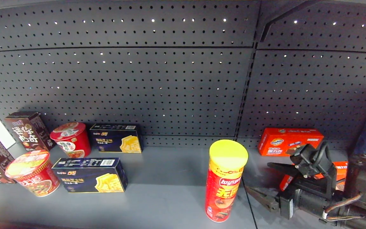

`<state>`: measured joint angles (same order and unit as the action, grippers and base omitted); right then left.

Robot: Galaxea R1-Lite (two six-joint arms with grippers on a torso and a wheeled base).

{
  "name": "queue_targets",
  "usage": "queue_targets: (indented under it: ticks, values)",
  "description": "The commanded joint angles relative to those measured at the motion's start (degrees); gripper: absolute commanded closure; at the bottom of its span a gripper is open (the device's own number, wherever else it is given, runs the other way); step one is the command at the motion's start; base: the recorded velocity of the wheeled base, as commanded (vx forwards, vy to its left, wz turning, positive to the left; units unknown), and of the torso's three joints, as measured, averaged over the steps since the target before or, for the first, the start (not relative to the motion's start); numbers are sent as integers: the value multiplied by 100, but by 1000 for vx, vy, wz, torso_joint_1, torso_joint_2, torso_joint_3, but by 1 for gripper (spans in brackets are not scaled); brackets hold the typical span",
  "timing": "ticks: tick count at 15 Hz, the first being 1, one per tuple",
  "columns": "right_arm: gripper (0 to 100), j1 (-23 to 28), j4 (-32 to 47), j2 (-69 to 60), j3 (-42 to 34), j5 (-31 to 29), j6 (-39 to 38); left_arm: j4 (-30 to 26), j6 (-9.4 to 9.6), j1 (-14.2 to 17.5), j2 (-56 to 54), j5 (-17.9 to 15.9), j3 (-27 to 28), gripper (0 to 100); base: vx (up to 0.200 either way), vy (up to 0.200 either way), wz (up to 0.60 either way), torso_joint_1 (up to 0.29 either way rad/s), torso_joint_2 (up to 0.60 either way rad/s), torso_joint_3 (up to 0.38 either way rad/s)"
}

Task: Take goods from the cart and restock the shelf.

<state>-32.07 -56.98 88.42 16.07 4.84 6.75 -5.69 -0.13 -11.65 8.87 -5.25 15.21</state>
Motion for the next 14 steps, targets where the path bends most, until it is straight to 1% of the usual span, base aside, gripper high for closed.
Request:
queue_targets:
  ticks: [1, 3, 5, 14]
  values:
    - [0, 8, -6, 352, 125, 8, 1, -2, -4, -4, 0, -2, 8, 100, 0, 0, 0, 0, 0, 0]
    - [0, -1, -6, 475, 195, 8, 1, -2, -13, -4, 0, -2, 8, 100, 0, 0, 0, 0, 0, 0]
    - [0, -62, -15, 562, 213, 17, 28, -2, -83, -4, 0, -2, -1, 100, 0, 0, 0, 0, 0, 0]
    - [0, -317, -41, 650, 177, 52, 124, 7, -83, -4, 0, -2, -18, 100, 0, 0, 0, 0, 0, 0]
